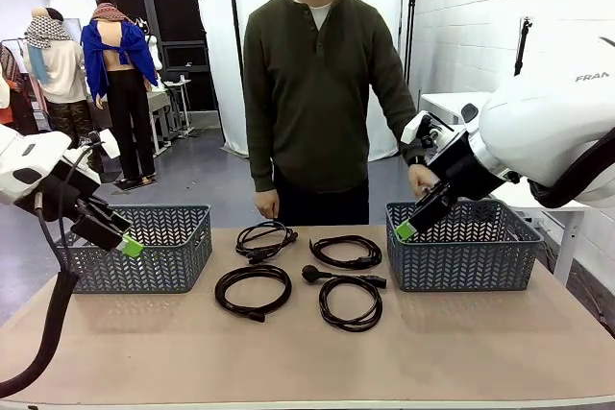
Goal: Organize the cables according to human instructions.
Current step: Pick up a bundle of cables and place it in the basket indicated by the human.
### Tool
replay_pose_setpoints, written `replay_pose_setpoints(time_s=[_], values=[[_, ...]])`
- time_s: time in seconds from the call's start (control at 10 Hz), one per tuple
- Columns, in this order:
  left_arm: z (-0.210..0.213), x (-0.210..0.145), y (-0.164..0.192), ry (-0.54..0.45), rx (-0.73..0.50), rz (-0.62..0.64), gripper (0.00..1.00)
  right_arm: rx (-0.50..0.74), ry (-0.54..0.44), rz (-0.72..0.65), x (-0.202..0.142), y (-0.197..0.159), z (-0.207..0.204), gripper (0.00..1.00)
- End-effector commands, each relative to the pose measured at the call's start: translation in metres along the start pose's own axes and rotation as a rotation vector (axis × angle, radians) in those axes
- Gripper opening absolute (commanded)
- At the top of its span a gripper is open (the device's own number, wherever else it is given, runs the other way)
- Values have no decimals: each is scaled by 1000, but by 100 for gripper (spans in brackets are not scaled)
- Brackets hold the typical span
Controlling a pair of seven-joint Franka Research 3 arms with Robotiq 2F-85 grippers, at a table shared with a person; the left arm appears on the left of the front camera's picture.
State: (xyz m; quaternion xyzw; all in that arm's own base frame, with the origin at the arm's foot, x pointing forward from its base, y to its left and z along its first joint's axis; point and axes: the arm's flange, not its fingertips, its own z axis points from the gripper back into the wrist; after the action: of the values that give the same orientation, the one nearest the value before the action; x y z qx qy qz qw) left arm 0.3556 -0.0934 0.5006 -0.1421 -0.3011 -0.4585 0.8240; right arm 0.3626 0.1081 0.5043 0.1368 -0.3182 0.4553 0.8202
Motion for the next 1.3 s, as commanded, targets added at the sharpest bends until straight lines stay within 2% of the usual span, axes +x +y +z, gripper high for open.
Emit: replay_pose_setpoints(time_s=[0.0,1.2], values=[[-1,-2,2,-7,-15,-4,100,10,-11,-6,0,-2,-3,100],[-1,-2,2,-7,-15,-4,100,10,-11,-6,0,-2,-3,100]])
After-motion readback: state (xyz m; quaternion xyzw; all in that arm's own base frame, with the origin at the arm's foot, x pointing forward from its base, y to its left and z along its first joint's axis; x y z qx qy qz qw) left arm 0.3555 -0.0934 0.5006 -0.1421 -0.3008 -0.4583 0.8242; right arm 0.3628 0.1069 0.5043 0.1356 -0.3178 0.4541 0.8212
